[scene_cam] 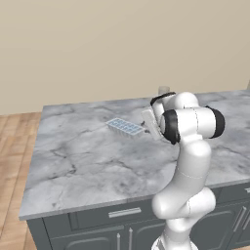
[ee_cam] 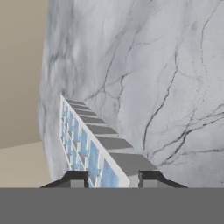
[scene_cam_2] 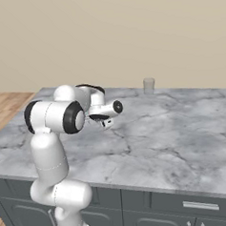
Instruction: Open the freezer door, pick up the ice cube tray from the freezer, and place it on the dining counter.
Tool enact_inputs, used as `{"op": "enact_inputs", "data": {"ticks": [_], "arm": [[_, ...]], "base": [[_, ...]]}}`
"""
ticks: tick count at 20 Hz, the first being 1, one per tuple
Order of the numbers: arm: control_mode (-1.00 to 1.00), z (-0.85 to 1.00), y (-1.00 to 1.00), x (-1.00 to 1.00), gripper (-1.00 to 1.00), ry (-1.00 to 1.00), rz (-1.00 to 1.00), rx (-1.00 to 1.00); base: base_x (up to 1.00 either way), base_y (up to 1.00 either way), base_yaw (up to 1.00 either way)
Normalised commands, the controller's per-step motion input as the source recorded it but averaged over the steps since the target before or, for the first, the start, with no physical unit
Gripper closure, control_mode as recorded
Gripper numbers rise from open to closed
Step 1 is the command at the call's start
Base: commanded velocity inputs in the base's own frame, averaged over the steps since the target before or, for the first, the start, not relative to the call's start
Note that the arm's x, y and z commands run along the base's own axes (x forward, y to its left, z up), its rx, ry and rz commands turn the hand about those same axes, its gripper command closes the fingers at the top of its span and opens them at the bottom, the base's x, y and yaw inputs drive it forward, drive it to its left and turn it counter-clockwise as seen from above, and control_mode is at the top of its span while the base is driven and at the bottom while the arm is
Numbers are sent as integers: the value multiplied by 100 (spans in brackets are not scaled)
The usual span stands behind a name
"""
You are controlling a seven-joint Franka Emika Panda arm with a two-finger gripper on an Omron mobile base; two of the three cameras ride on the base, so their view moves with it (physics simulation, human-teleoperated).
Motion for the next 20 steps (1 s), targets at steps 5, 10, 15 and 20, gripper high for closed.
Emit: {"op": "enact_inputs", "data": {"ticks": [5,10,15,20], "arm": [[-100,0,0,0,-100,0,0,0],[-100,5,0,1,-100,1,0,0],[-100,32,-1,4,-100,2,1,-1],[-100,3,-21,0,-100,0,8,-11]], "base": [[0,0,0],[0,0,0],[0,0,0],[0,0,0]]}}
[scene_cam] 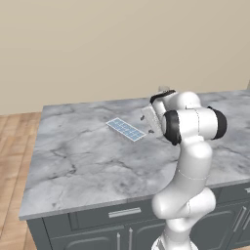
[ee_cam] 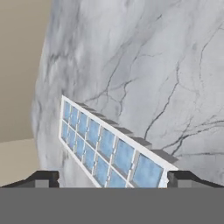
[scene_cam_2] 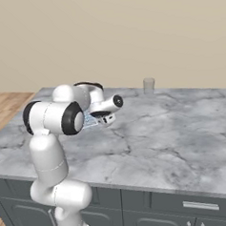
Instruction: Open the freezer door, pick up the ice cube tray from the freezer, and place it on the dining counter.
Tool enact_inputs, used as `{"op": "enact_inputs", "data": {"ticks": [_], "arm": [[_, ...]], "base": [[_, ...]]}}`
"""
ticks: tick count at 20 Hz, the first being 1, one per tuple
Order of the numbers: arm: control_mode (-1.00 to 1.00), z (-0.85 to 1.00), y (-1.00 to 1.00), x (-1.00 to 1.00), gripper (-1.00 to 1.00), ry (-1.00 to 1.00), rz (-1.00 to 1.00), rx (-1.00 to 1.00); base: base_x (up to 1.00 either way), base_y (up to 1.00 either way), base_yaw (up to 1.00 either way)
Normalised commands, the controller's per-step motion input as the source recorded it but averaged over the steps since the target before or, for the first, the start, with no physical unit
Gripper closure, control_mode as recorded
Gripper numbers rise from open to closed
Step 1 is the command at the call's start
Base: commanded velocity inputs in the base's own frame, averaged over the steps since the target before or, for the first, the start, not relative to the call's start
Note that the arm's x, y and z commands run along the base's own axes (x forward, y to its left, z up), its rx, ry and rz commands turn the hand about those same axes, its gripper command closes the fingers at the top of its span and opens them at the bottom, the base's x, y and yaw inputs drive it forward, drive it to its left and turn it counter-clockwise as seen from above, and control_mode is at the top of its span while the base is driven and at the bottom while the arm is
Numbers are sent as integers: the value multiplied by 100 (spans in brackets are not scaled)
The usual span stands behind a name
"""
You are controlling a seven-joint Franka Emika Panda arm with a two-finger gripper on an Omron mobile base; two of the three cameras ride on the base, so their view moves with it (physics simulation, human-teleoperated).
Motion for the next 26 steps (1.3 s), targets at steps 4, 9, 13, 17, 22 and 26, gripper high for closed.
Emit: {"op": "enact_inputs", "data": {"ticks": [4,9,13,17,22,26], "arm": [[-100,12,-21,0,-100,1,9,-14],[-100,54,-1,-16,-100,3,10,-13],[-100,69,7,-64,-100,1,17,-16],[-100,71,37,-85,-100,0,16,-22],[-100,68,46,-98,-100,0,10,-27],[-100,54,29,-100,-100,-2,12,-29]], "base": [[0,0,0],[0,0,0],[0,0,0],[0,0,0],[0,0,0],[0,0,0]]}}
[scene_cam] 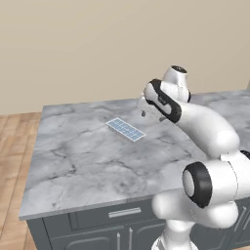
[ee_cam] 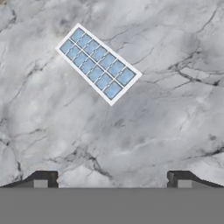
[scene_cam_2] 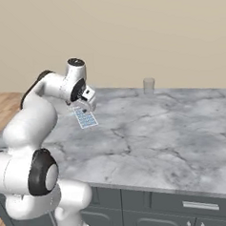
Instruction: Open the freezer door, pick up the ice cube tray from the freezer, and place it on the dining counter.
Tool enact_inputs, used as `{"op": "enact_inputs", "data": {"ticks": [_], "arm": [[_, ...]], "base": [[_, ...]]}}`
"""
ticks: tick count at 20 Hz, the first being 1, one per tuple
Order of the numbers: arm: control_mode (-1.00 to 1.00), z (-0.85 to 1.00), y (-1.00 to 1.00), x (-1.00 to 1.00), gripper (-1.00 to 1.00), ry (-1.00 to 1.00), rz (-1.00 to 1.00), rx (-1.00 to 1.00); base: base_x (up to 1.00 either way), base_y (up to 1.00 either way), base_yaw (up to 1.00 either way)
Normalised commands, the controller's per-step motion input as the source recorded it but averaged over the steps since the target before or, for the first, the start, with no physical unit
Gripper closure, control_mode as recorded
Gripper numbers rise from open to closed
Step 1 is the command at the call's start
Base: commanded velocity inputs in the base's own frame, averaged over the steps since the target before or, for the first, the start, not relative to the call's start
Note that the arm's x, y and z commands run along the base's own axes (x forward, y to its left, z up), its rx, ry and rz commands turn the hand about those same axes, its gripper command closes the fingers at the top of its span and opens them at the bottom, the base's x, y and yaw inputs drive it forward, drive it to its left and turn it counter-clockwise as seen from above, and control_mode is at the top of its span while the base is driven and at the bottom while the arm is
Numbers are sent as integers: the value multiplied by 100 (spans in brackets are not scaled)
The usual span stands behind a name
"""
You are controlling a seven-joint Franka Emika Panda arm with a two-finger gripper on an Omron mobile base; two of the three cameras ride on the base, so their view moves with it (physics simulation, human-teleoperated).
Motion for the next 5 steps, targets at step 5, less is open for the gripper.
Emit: {"op": "enact_inputs", "data": {"ticks": [5], "arm": [[-100,44,4,-100,-100,-6,11,-24]], "base": [[0,0,0]]}}
